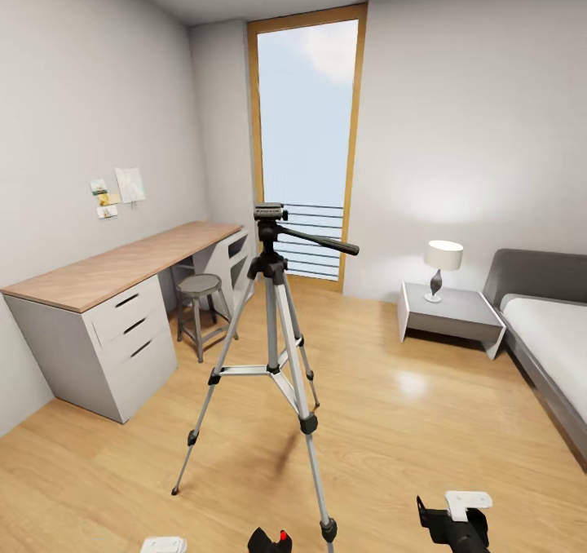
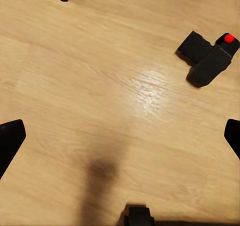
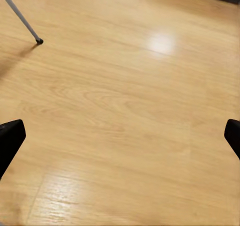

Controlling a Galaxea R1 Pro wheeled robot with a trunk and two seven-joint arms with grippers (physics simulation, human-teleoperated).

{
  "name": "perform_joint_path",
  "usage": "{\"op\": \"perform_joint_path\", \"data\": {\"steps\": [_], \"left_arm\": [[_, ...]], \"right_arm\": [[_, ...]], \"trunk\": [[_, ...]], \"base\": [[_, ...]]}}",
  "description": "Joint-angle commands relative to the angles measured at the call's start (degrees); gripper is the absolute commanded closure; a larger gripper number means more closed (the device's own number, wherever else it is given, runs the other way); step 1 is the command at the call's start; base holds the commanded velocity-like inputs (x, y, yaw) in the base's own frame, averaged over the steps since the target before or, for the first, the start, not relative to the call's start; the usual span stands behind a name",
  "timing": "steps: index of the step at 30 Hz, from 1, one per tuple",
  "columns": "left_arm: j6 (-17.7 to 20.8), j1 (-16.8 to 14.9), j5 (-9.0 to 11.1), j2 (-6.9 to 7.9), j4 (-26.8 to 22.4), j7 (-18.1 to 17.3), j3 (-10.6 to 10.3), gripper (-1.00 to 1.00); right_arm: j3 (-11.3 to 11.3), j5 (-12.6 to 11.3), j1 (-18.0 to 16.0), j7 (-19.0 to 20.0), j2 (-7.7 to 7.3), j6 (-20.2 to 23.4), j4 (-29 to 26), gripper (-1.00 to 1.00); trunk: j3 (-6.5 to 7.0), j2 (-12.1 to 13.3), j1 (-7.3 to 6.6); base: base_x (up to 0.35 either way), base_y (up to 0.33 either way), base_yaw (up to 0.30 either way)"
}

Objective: Attach the digital camera to the camera tripod in the bedroom.

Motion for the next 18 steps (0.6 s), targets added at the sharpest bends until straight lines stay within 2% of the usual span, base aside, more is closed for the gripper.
{"op": "perform_joint_path", "data": {"steps": [1,11,15,18], "left_arm": [[-0.2,0.0,0.0,-0.05,0.4,-0.1,0.0,-1.00],[-4.1,0.0,-0.1,-0.28,3.5,-0.5,-0.1,-1.00],[-9.9,0.0,-0.2,-0.23,5.2,-0.6,0.0,-1.00],[-12.5,0.0,-0.2,-0.13,5.4,-0.6,0.1,-1.00]], "right_arm": [[0.0,0.0,0.0,-0.2,-0.01,-0.7,0.3,-1.00],[0.0,0.0,0.0,-0.2,-0.02,-1.7,1.2,-1.00],[0.0,0.0,0.0,-0.2,-0.02,-1.7,1.6,-1.00],[0.0,0.0,0.0,-0.2,-0.02,-1.7,2.1,-1.00]], "trunk": [[-0.06,0.0,0.00],[-0.06,0.0,0.00],[-0.06,0.0,0.00],[-0.06,0.0,0.00]], "base": [[0.000,0.000,0.000],[0.000,0.000,0.000],[0.000,0.000,0.000],[0.000,0.000,0.000]]}}
